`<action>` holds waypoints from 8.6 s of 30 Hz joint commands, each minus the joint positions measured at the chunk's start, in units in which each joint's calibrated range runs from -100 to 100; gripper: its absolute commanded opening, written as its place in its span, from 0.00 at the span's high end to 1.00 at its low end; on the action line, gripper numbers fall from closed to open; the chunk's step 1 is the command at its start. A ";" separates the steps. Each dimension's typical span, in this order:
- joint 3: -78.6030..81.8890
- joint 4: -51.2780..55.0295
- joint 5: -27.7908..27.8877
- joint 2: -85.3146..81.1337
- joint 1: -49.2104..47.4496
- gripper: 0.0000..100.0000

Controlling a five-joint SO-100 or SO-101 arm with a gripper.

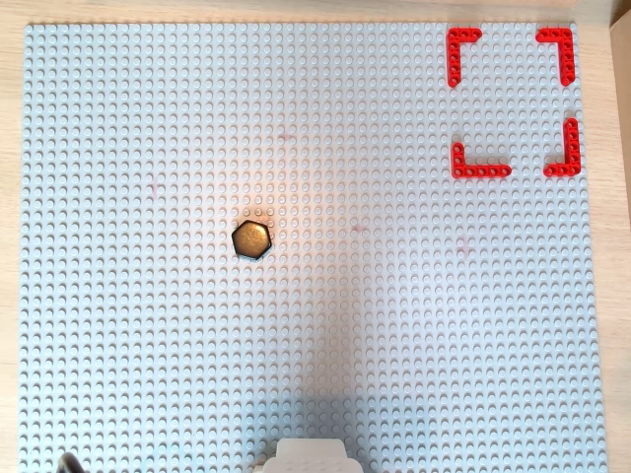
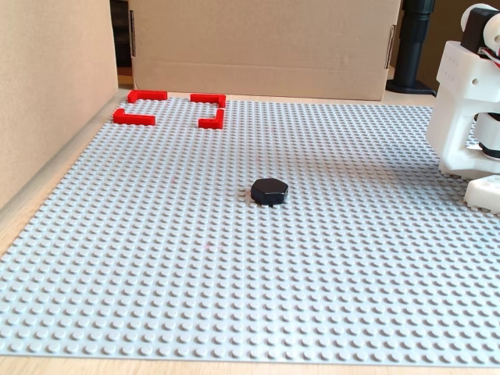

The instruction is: Grab the Lego and store it in red box

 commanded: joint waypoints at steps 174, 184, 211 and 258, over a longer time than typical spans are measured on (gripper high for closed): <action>22.56 -43.97 8.11 87.63 -17.07 0.84; 22.65 -45.19 8.27 92.38 -17.07 0.84; 29.01 -40.72 9.73 77.97 -13.05 0.84; 33.92 -47.74 7.96 78.05 -16.70 0.93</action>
